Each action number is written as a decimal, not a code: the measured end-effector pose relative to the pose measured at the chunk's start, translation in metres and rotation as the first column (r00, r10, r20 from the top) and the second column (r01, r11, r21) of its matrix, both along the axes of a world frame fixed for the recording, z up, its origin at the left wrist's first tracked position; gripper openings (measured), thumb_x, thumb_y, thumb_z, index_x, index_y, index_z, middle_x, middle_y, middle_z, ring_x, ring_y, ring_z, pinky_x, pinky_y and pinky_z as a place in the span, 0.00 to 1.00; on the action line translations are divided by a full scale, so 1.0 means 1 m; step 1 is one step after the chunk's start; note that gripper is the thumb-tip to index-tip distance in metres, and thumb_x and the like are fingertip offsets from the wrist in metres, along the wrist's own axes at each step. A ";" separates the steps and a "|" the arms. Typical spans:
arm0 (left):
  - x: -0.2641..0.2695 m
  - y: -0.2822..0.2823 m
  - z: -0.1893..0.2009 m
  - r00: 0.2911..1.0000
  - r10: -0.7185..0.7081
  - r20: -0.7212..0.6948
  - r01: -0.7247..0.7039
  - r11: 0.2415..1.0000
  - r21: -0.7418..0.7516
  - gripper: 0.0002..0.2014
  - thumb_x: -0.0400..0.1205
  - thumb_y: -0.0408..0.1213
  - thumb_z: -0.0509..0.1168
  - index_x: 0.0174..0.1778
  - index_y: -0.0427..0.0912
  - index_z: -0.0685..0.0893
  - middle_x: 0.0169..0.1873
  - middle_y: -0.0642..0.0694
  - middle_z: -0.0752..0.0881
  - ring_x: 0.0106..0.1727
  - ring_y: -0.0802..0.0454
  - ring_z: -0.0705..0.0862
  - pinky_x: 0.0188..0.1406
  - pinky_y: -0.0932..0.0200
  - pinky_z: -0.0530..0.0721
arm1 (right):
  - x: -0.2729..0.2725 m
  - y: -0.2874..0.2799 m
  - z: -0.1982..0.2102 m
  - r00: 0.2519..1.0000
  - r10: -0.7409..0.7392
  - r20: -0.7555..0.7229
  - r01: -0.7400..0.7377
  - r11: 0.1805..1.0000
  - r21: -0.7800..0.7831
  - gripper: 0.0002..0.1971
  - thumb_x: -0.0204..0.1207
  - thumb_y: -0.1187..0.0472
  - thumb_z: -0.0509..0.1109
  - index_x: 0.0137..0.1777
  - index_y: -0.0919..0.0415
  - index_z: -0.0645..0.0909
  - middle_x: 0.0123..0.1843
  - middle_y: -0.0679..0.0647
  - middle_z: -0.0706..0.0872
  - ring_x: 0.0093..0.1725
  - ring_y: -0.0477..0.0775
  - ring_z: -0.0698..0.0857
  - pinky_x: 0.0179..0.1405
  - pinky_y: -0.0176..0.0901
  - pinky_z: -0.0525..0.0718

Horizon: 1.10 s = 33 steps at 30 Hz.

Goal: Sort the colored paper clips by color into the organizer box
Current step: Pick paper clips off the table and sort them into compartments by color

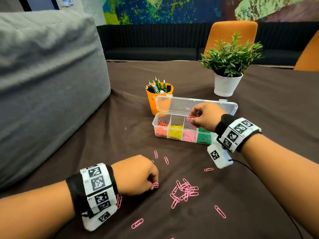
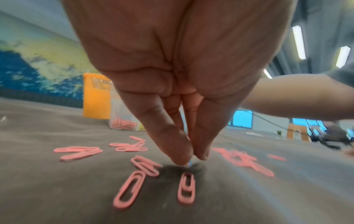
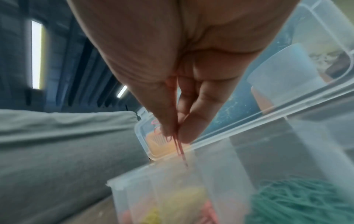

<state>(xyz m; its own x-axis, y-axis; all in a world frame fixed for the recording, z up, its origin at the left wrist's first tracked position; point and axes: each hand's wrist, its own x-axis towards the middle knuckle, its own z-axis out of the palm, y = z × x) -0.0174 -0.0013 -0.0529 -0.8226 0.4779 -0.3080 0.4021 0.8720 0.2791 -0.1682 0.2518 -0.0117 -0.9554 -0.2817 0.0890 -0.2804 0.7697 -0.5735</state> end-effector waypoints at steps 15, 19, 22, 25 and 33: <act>-0.139 0.101 0.049 0.941 0.338 0.015 -0.304 0.824 0.478 0.05 0.79 0.27 0.73 0.48 0.30 0.90 0.34 0.38 0.90 0.26 0.54 0.87 0.27 0.65 0.87 | 0.100 0.039 -0.033 0.921 0.188 0.341 -0.343 0.807 0.481 0.20 0.72 0.37 0.71 0.57 0.49 0.82 0.52 0.48 0.78 0.53 0.52 0.82 0.58 0.46 0.81; -0.153 0.117 0.052 0.939 0.272 -0.209 -0.233 0.953 0.193 0.07 0.79 0.39 0.74 0.46 0.40 0.94 0.38 0.45 0.93 0.42 0.49 0.92 0.48 0.53 0.90 | 0.124 0.032 -0.036 0.903 0.184 0.389 -0.353 0.833 0.425 0.28 0.62 0.31 0.76 0.56 0.47 0.77 0.54 0.47 0.75 0.52 0.51 0.81 0.57 0.50 0.82; -0.153 0.114 0.054 0.933 0.253 -0.256 -0.213 0.961 0.174 0.09 0.77 0.43 0.76 0.47 0.42 0.94 0.37 0.49 0.92 0.43 0.51 0.90 0.50 0.52 0.89 | 0.137 0.026 -0.040 0.899 0.204 0.388 -0.372 0.823 0.428 0.26 0.64 0.40 0.79 0.58 0.47 0.75 0.56 0.46 0.73 0.54 0.52 0.80 0.57 0.52 0.82; -0.141 0.100 0.054 0.928 0.267 -0.260 -0.191 0.940 0.284 0.05 0.77 0.40 0.77 0.44 0.44 0.92 0.37 0.52 0.89 0.43 0.53 0.88 0.49 0.53 0.88 | 0.138 0.023 -0.043 0.912 0.217 0.347 -0.358 0.835 0.418 0.22 0.68 0.46 0.78 0.59 0.47 0.76 0.57 0.46 0.74 0.55 0.52 0.80 0.57 0.51 0.82; -0.048 0.004 0.042 0.996 0.043 -0.084 -0.056 0.984 -0.169 0.28 0.68 0.58 0.79 0.64 0.57 0.84 0.53 0.57 0.85 0.53 0.57 0.85 0.57 0.59 0.82 | 0.133 0.006 -0.046 0.885 0.326 0.331 -0.436 0.828 0.352 0.29 0.65 0.36 0.77 0.66 0.41 0.76 0.54 0.44 0.76 0.48 0.45 0.79 0.57 0.44 0.81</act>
